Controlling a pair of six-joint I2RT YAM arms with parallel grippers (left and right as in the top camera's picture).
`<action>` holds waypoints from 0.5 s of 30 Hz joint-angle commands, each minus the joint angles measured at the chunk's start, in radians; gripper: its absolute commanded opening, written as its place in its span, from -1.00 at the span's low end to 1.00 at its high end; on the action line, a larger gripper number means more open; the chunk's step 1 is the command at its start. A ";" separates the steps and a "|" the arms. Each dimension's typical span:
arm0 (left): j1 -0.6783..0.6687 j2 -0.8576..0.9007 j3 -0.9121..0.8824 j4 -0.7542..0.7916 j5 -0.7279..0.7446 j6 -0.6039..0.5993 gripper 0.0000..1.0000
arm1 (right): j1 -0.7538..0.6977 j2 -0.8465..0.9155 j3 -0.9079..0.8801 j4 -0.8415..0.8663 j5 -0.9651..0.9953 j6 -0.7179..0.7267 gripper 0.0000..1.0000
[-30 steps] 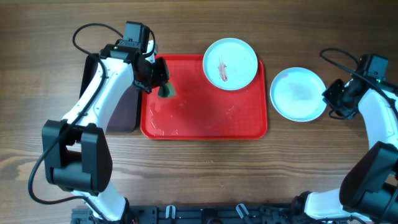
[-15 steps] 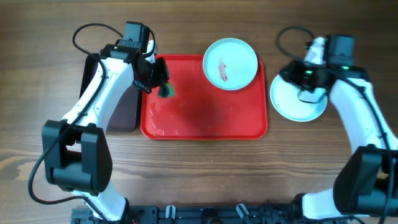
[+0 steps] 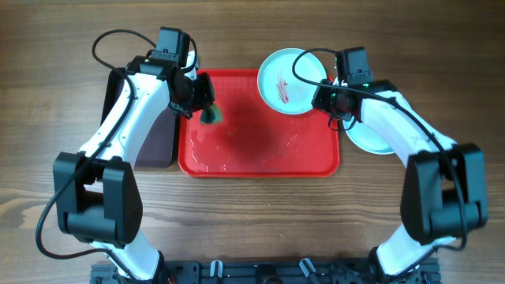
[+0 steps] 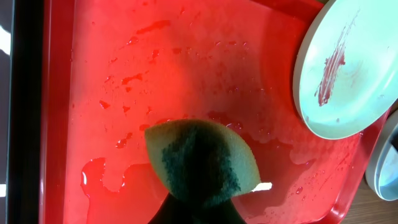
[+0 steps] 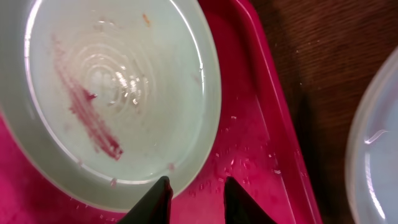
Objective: Clean dirty plates on tray and stack at the side
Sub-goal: 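Release the stacked plate and grasp the last blue plate rim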
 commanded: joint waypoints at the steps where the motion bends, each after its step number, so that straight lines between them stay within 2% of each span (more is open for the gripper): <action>1: 0.000 -0.014 -0.006 0.002 -0.007 -0.009 -0.92 | 0.002 0.071 0.017 0.027 0.019 0.021 -0.42; 15: 0.000 -0.014 -0.006 0.002 -0.006 -0.009 -0.92 | 0.055 0.106 0.017 0.023 -0.011 -0.105 -0.45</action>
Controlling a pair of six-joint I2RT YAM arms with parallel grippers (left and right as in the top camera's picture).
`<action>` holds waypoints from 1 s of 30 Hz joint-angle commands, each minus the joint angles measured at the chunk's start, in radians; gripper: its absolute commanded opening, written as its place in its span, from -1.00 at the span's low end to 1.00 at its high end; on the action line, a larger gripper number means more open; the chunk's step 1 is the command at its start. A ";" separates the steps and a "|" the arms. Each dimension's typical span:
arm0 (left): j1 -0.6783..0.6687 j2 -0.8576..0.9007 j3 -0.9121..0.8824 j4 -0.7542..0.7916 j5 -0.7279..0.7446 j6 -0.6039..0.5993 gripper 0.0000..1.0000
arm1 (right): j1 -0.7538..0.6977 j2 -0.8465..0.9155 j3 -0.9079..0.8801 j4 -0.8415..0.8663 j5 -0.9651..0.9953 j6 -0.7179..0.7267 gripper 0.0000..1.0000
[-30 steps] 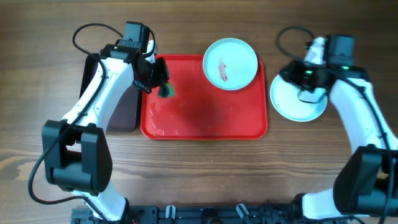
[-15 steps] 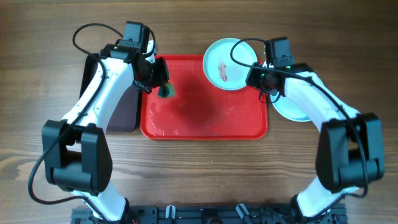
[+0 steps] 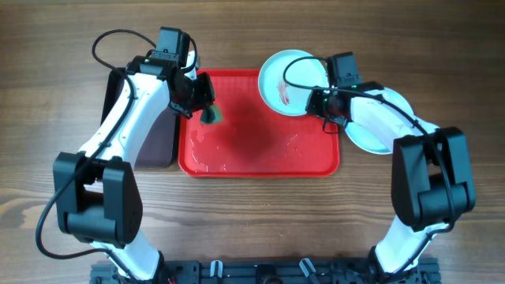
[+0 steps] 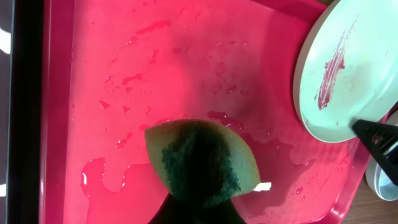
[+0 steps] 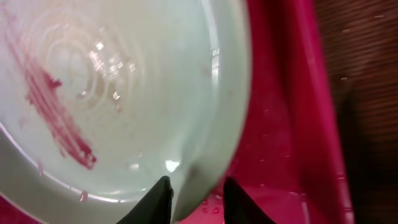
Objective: Clean dirty plates on tray and stack at the side
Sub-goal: 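Release the stacked plate and grasp the last blue plate rim, then drag the last blue plate toward tray center with right gripper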
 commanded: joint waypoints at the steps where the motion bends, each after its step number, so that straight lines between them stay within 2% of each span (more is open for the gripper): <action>1: 0.000 -0.014 -0.006 0.002 -0.006 -0.009 -0.92 | 0.031 0.016 0.017 -0.028 -0.010 -0.040 -0.48; 10: 0.000 -0.014 -0.006 -0.001 -0.006 -0.009 -0.92 | 0.129 0.016 0.017 -0.240 -0.097 -0.041 -0.53; 18: 0.000 -0.014 -0.006 -0.001 -0.006 -0.009 -0.92 | 0.200 -0.012 0.028 -0.287 -0.140 -0.071 -0.54; 20: 0.000 -0.014 -0.006 -0.001 -0.006 -0.009 -0.92 | 0.188 -0.031 0.049 -0.288 -0.127 -0.140 -0.45; 23: 0.000 -0.014 -0.006 -0.001 -0.007 -0.009 -0.92 | 0.158 -0.043 0.097 -0.286 -0.043 -0.235 -0.10; 26: 0.000 -0.014 -0.006 0.000 -0.007 -0.009 -0.92 | 0.134 -0.042 0.109 -0.194 -0.007 -0.381 0.09; 30: 0.000 -0.014 -0.006 0.001 -0.006 -0.009 -0.92 | 0.129 -0.013 0.109 -0.054 -0.012 -0.546 0.16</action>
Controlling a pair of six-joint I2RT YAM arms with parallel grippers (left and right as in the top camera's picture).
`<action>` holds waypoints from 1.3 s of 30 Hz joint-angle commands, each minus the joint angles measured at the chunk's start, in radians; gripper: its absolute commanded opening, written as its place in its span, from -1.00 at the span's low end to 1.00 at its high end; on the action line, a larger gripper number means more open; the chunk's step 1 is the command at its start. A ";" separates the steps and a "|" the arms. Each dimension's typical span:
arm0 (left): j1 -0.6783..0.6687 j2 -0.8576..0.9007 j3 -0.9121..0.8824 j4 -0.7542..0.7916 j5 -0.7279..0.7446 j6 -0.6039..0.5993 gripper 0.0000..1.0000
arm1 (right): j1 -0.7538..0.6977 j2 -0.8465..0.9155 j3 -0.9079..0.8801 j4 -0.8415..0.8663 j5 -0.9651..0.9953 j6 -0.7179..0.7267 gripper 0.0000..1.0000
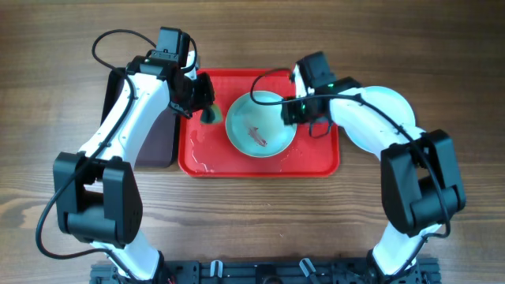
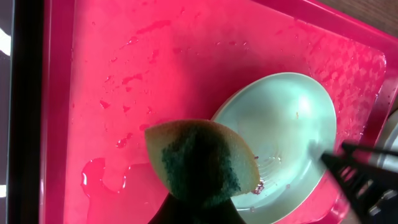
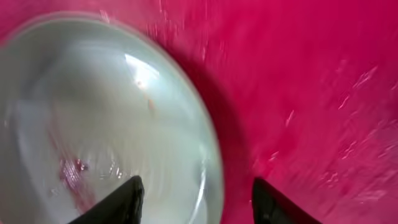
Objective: Clean dirty plates on tray and stack at the side
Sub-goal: 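Drag the last blue plate toward tray center with right gripper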
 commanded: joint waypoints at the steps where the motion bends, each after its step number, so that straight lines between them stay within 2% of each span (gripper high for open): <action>1: 0.000 -0.014 -0.006 0.000 -0.006 -0.009 -0.92 | 0.001 0.006 0.018 0.087 0.017 -0.222 0.16; 5: 0.000 -0.014 -0.006 -0.001 -0.006 -0.009 -0.92 | 0.005 0.061 0.018 0.146 -0.037 -0.285 0.03; 12: 0.000 -0.014 -0.006 0.000 -0.006 -0.009 -0.92 | 0.002 0.109 0.018 0.152 -0.036 -0.240 -0.32; 15: 0.000 -0.014 -0.006 0.000 -0.007 -0.009 -0.92 | -0.002 0.110 0.018 0.148 -0.036 -0.209 -0.56; 17: 0.000 -0.014 -0.006 0.000 -0.007 -0.009 -0.92 | -0.002 0.111 0.018 0.132 -0.036 -0.172 -0.79; 19: 0.000 -0.014 -0.006 0.000 -0.006 -0.009 -0.92 | -0.002 0.111 0.018 0.094 -0.036 -0.089 -0.90; 26: 0.000 -0.014 -0.006 0.003 -0.006 -0.009 -0.92 | 0.000 0.111 0.018 -0.075 -0.055 0.332 -0.92; 28: 0.000 -0.014 -0.006 0.007 -0.006 -0.010 -0.92 | 0.000 0.111 0.018 -0.082 -0.074 0.336 -0.90; 29: 0.000 -0.014 -0.006 0.008 -0.006 -0.010 -0.92 | 0.000 0.111 0.018 -0.084 -0.079 0.344 -0.78; 30: 0.000 -0.014 -0.006 0.007 -0.006 -0.010 -0.92 | 0.000 0.111 0.018 -0.085 -0.078 0.355 -0.49; 31: 0.000 -0.014 -0.006 0.007 -0.006 -0.010 -0.92 | 0.000 0.111 0.018 -0.087 -0.082 0.362 -0.37; 33: 0.000 -0.014 -0.006 0.006 -0.006 -0.010 -0.92 | 0.000 0.111 0.018 -0.089 -0.106 0.361 -0.33; 34: 0.000 -0.014 -0.006 0.006 -0.006 -0.010 -0.92 | 0.000 0.111 0.018 -0.089 -0.108 0.360 -0.35; 36: -0.002 -0.014 -0.006 0.006 -0.006 -0.010 -0.92 | 0.000 0.111 0.018 -0.085 -0.095 0.352 -0.55; 38: -0.009 -0.014 -0.006 0.007 -0.006 -0.010 -0.92 | 0.000 0.111 0.016 -0.077 -0.084 0.331 -0.90; 39: -0.014 -0.013 -0.006 0.008 -0.006 -0.009 -0.92 | -0.001 0.111 0.012 -0.070 -0.077 0.330 -0.91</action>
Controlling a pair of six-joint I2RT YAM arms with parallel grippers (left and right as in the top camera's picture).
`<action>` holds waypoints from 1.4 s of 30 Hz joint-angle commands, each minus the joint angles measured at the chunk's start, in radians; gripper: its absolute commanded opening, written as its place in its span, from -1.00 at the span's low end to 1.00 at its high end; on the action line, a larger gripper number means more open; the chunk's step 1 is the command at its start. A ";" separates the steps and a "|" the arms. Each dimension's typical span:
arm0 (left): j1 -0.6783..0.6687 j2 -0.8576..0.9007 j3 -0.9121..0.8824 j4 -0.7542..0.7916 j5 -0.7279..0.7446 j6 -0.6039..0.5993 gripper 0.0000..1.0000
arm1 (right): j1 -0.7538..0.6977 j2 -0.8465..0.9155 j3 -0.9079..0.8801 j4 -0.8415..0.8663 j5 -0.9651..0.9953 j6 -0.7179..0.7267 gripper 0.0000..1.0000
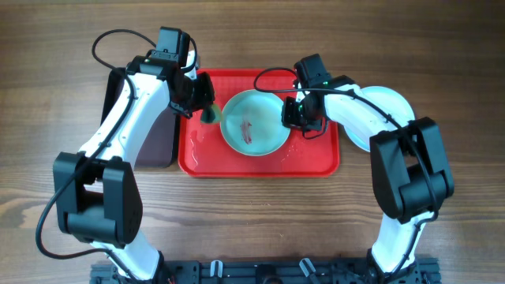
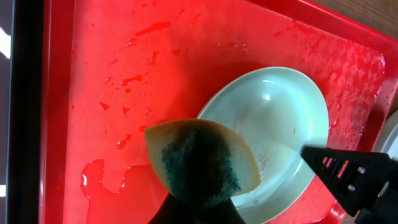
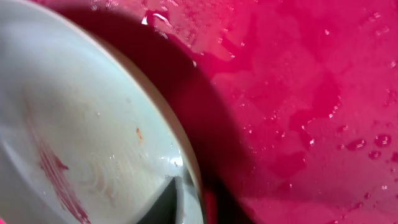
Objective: Clean dirty plates on tray and stack at the side
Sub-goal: 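Drag the last blue plate toward tray center with right gripper, then move the sponge with left gripper onto the last blue plate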
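Observation:
A pale green plate (image 1: 254,122) with a red smear hangs slightly above the middle of the red tray (image 1: 316,162). My right gripper (image 1: 290,117) is shut on its right rim. In the right wrist view one finger (image 3: 177,200) lies on the plate's (image 3: 81,124) inner face and the other is hidden under the rim. My left gripper (image 2: 199,208) is shut on a yellow and green sponge (image 2: 202,162), which hangs over the plate's (image 2: 280,118) left edge. A clean plate (image 1: 389,100) lies on the table right of the tray, partly under my right arm.
A dark rectangular bin (image 1: 154,134) stands against the tray's left side, under my left arm. Water puddles and drops lie on the tray floor (image 2: 102,177). Wooden table surrounds the tray.
The plate has shifted a little left, its left edge now under the sponge. My right gripper's fingers, spread about the rim before, now pinch it. The left gripper and sponge have not moved.
The smeared plate first leaned over the tray's far right corner with my right gripper open beside its rim. Then the fingers stood around the rim. Later the plate was in the tray's middle, and now it sits against the sponge, which stayed put throughout.

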 commanded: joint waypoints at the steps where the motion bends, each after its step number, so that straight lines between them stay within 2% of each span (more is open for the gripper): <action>1: -0.020 -0.011 -0.006 0.006 -0.007 -0.009 -0.92 | -0.002 0.019 -0.018 0.010 0.028 -0.003 -0.91; 11: -0.098 0.068 -0.006 0.065 -0.048 0.004 -0.92 | -0.001 0.067 -0.049 0.084 -0.053 0.014 -0.91; 19: -0.126 0.200 -0.006 0.151 -0.050 0.136 -0.92 | -0.001 0.075 -0.050 0.099 -0.074 -0.028 -0.91; 26: -0.127 0.329 -0.006 0.157 -0.060 0.254 -0.92 | -0.001 0.076 -0.050 0.111 -0.072 -0.032 -0.91; 34: -0.201 0.365 -0.006 0.155 0.128 0.373 -0.92 | -0.001 0.076 -0.050 0.113 -0.066 -0.032 -0.91; 38: -0.243 0.365 -0.006 0.192 0.121 0.349 -0.92 | -0.001 0.076 -0.050 0.113 -0.058 -0.032 -0.91; 42: -0.245 0.365 -0.006 0.238 -0.076 0.129 -0.92 | -0.001 0.076 -0.050 0.112 -0.058 -0.032 -0.91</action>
